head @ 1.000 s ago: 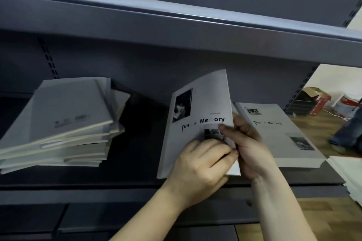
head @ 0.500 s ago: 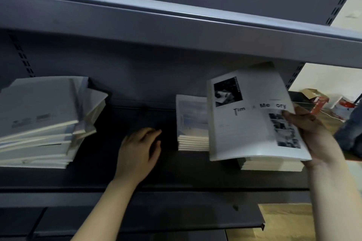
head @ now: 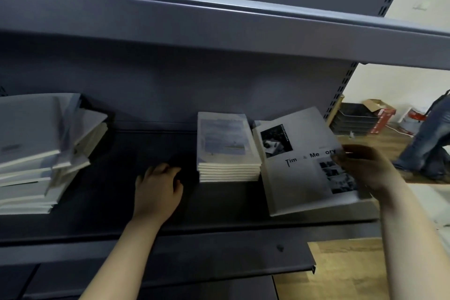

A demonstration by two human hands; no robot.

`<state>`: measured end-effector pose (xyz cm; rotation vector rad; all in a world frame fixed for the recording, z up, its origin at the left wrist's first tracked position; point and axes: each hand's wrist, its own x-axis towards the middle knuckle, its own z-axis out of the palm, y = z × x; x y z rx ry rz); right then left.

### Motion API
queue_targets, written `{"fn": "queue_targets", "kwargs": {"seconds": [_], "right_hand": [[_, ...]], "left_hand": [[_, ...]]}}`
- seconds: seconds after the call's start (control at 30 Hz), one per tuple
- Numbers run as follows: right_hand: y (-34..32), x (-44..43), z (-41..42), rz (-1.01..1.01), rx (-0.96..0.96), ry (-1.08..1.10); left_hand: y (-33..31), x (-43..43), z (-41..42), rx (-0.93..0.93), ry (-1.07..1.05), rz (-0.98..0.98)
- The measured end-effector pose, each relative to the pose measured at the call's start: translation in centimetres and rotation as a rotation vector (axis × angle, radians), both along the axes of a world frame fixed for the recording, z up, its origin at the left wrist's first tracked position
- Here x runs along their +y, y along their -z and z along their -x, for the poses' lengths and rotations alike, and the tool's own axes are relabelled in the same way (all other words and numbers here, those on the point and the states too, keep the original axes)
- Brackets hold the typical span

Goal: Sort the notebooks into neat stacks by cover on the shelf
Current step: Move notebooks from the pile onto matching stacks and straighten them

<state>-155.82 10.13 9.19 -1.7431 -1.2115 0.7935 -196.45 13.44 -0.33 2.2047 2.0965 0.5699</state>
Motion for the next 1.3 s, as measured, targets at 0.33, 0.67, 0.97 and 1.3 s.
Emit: {"fn": "queue_targets", "kwargs": {"seconds": [0.33, 0.67, 0.97, 1.3], "right_hand": [[1.0, 3.4, 0.1, 0.054, -0.627, 0.256], [4.2, 4.8, -0.4, 0.067, -0.656, 0.346], [4.5, 3.4, 1.1, 0.023, -0.813, 0.434], [3.5, -1.2, -0.7, 0.107, -0.183, -0.005]], "left_hand": [[0.5, -0.4, -1.2, -0.004, 0.008, -0.028], [0.4, -0.4, -1.2, -0.004, 0.008, -0.048], [0.2, -0.3, -1.2, -0.014, 0.010, -0.055], [0.3, -0.4, -1.1, -0.027, 0.017, -0.052]]}}
